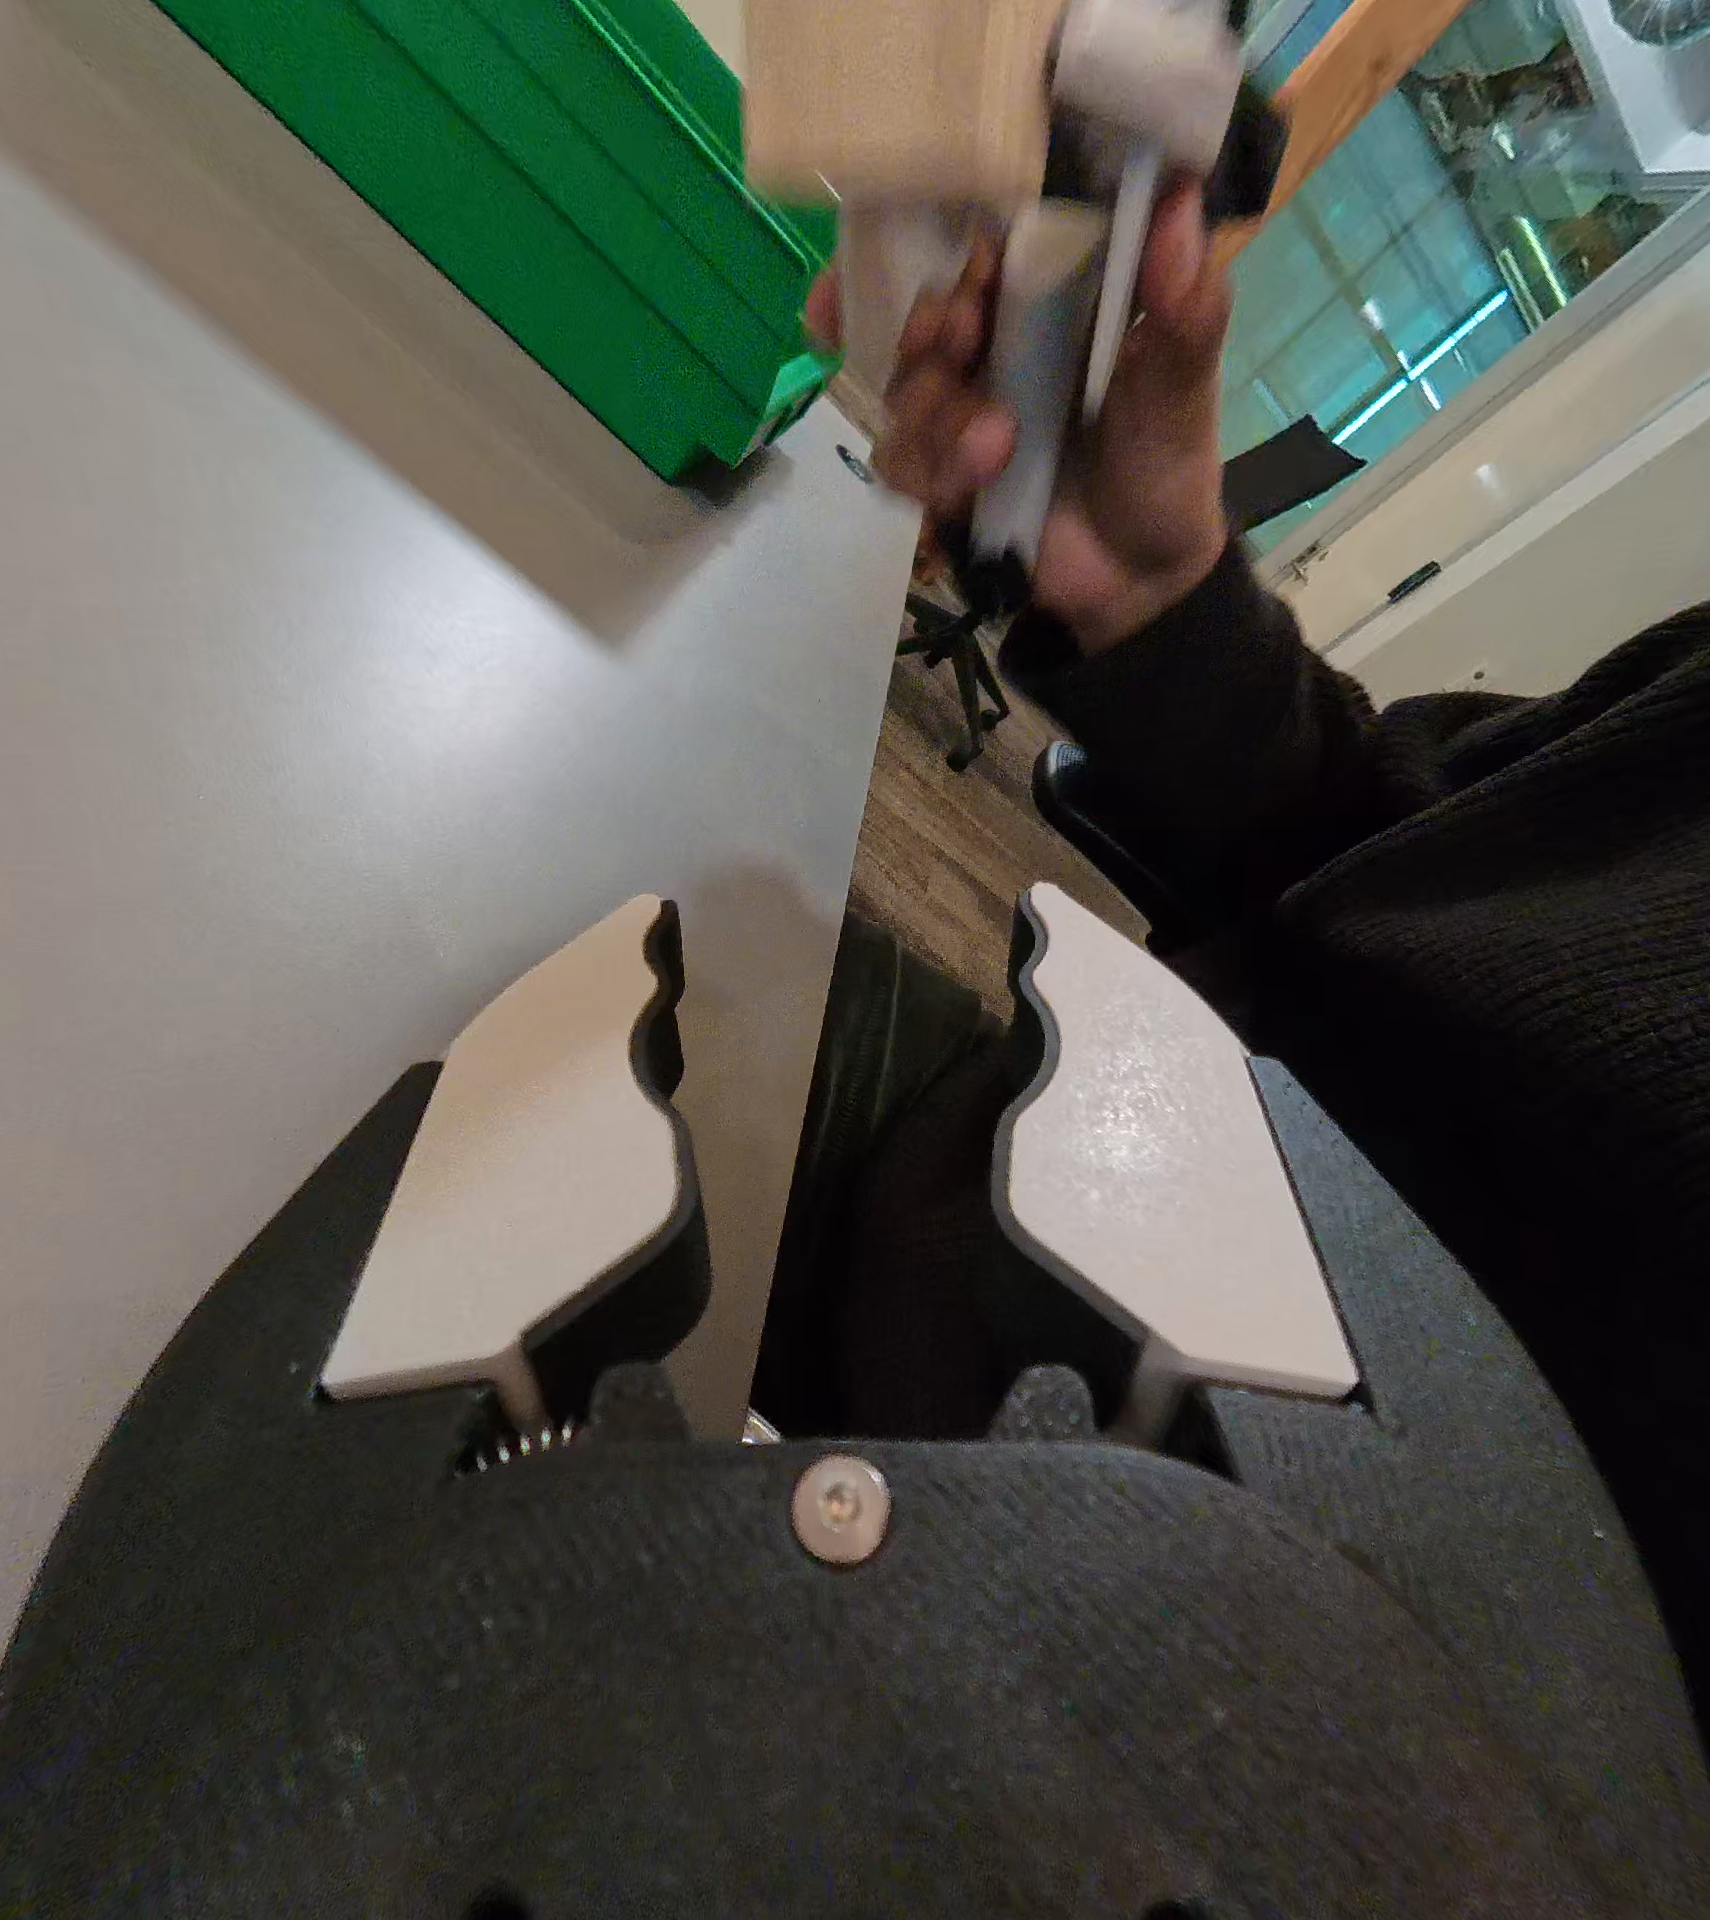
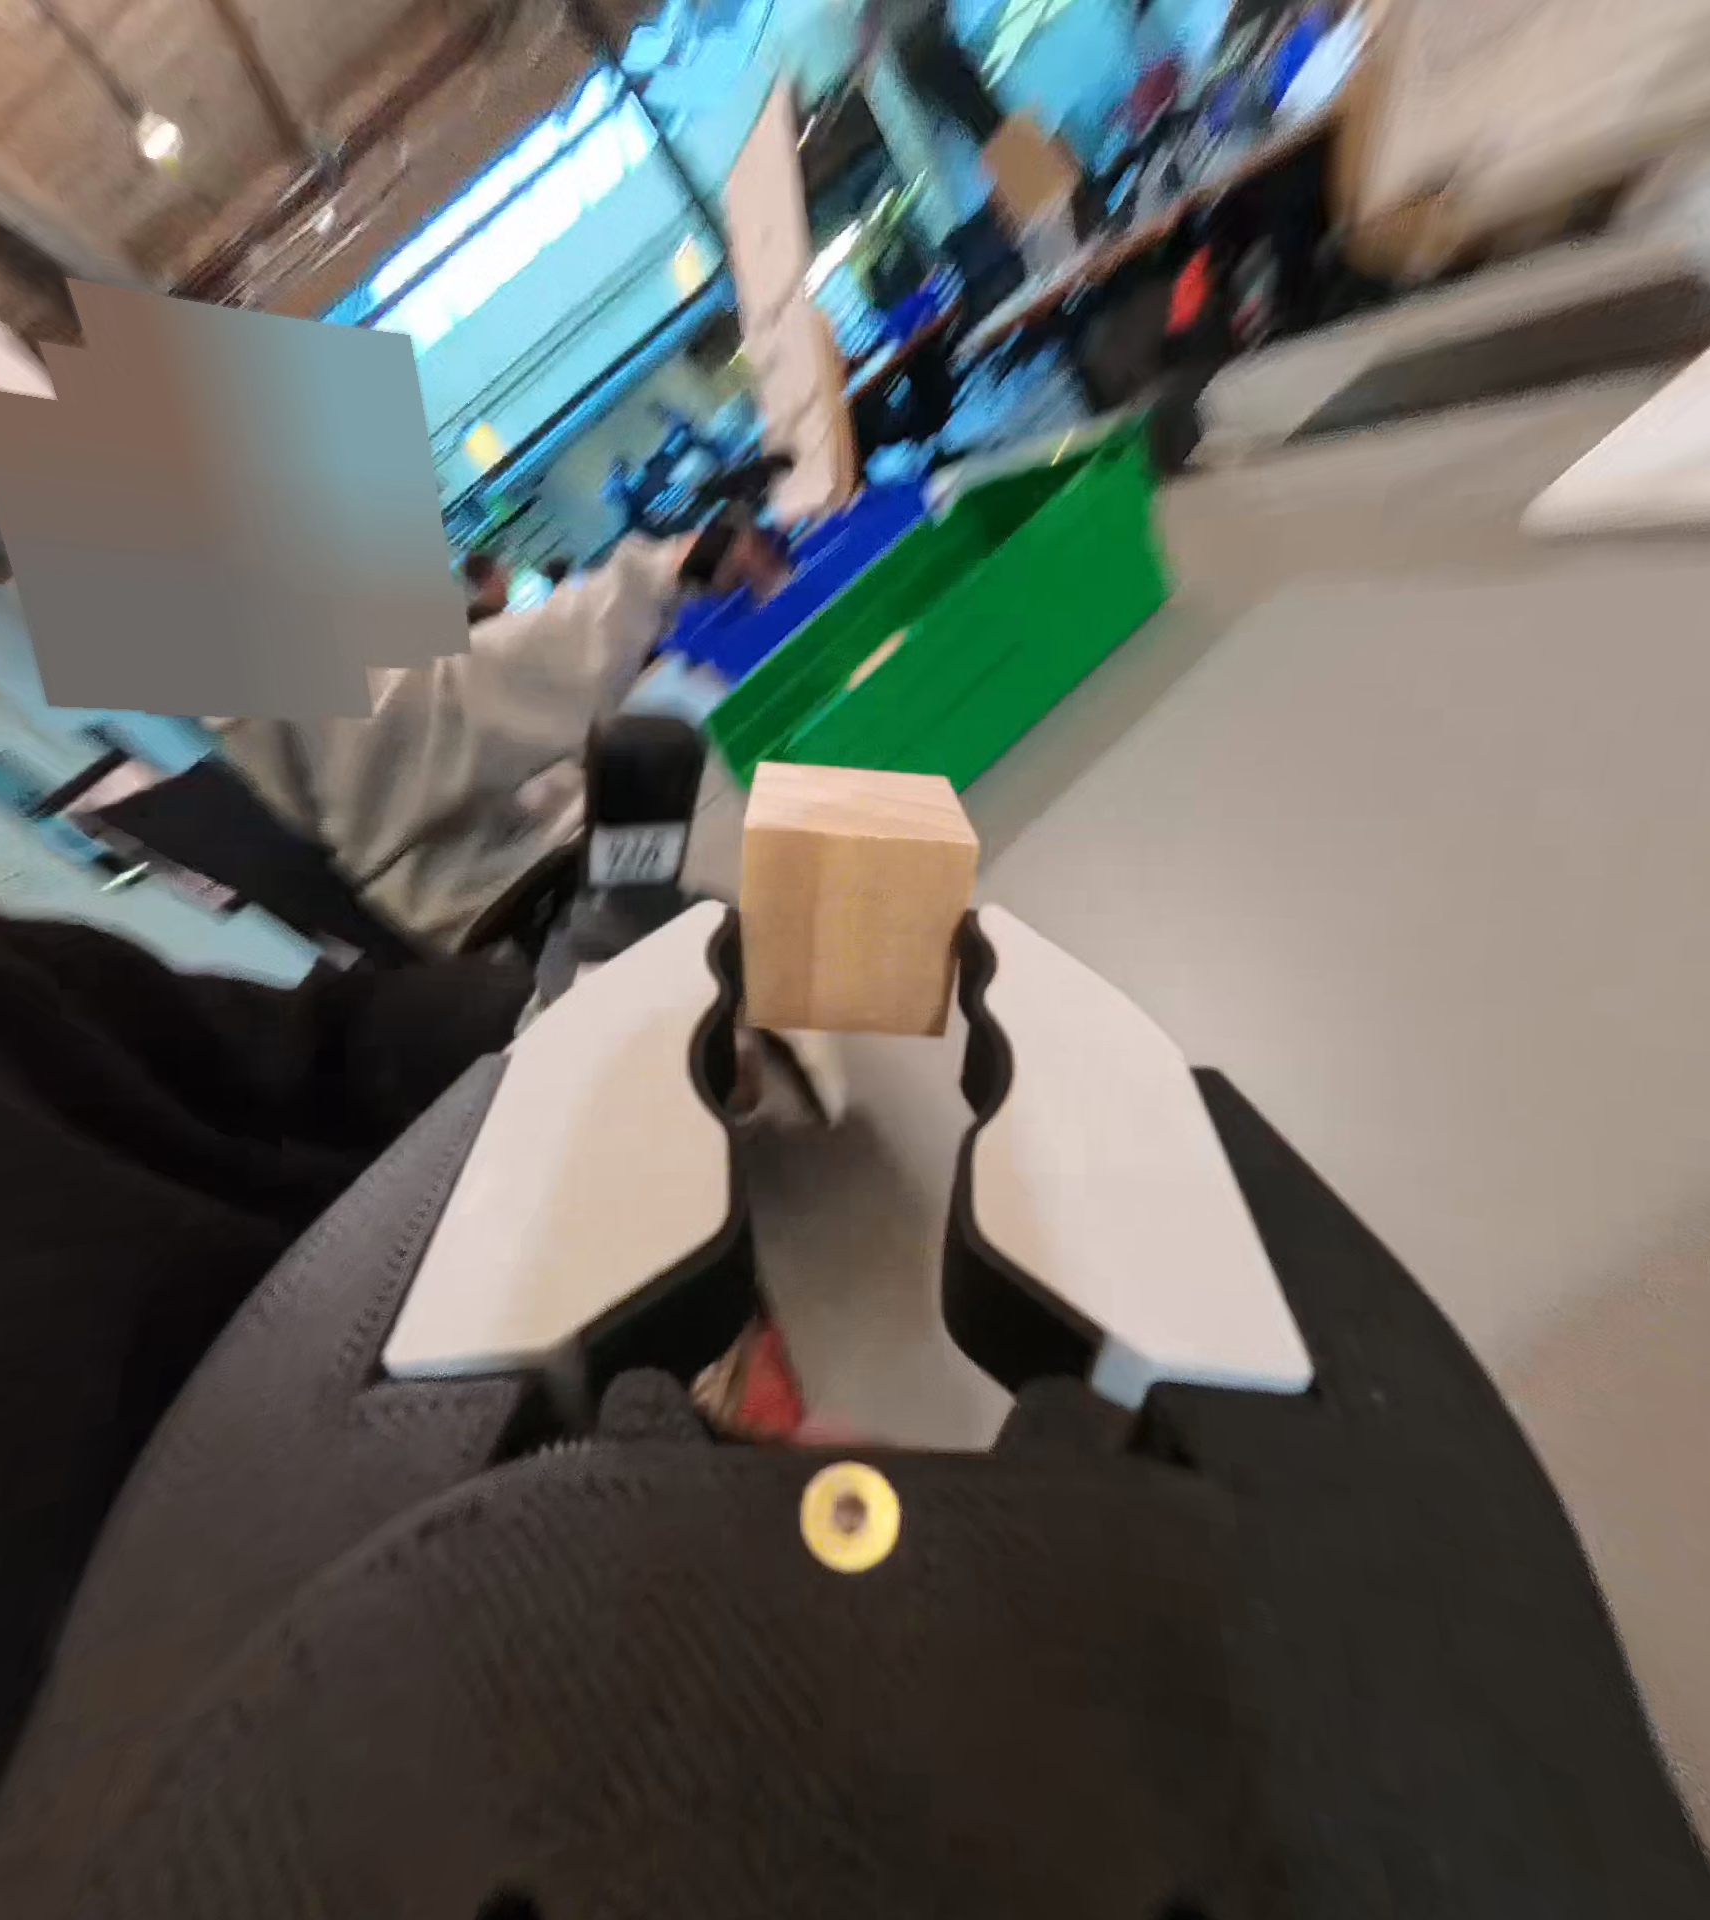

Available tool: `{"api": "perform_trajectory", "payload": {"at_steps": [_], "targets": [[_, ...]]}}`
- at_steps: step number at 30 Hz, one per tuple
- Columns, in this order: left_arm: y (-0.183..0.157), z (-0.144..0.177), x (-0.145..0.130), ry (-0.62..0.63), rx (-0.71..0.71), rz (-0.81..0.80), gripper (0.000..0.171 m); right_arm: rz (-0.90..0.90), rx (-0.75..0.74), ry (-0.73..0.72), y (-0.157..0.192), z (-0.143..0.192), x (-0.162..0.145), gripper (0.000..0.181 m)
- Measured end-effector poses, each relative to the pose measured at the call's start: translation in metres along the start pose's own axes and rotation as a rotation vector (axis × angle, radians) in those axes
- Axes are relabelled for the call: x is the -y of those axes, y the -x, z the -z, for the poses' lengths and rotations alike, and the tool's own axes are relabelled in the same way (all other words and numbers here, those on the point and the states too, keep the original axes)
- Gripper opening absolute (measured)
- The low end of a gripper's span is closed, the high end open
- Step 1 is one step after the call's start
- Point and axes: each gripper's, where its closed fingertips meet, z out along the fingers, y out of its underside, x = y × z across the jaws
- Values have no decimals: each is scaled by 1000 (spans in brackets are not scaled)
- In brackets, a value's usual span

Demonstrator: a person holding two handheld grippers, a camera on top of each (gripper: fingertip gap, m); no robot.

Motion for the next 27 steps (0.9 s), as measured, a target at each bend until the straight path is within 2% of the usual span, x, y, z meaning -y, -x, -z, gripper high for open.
{"api": "perform_trajectory", "payload": {"at_steps": [2, 5, 8, 9, 11, 14, 16, 20, 27], "targets": [[0, 0, 2, -9, 4, -3, 61, 77, -151, -69, -19, 44, 52, 41], [-2, -1, 2, -14, -7, 10, 59, 189, -448, -65, -65, 114, 114, 41], [-3, -3, -2, 7, -12, 20, 59, 194, -827, 117, -142, 179, 133, 41], [-3, -4, -1, 5, -9, 16, 59, 145, -908, 202, -166, 194, 127, 41], [-5, -4, 1, -10, -3, -4, 57, 24, -980, 350, -205, 209, 108, 41], [-4, -5, 1, -10, 12, -21, 56, -119, -1006, 503, -241, 213, 77, 41], [-4, -6, -2, 7, 14, -22, 56, -141, -1079, 582, -259, 219, 63, 41], [-5, -8, -6, 27, 17, -42, 56, -218, -1170, 750, -276, 230, 31, 41], [-7, -12, -17, 95, 9, -78, 56, -292, -1191, 822, -278, 227, 15, 41]]}}
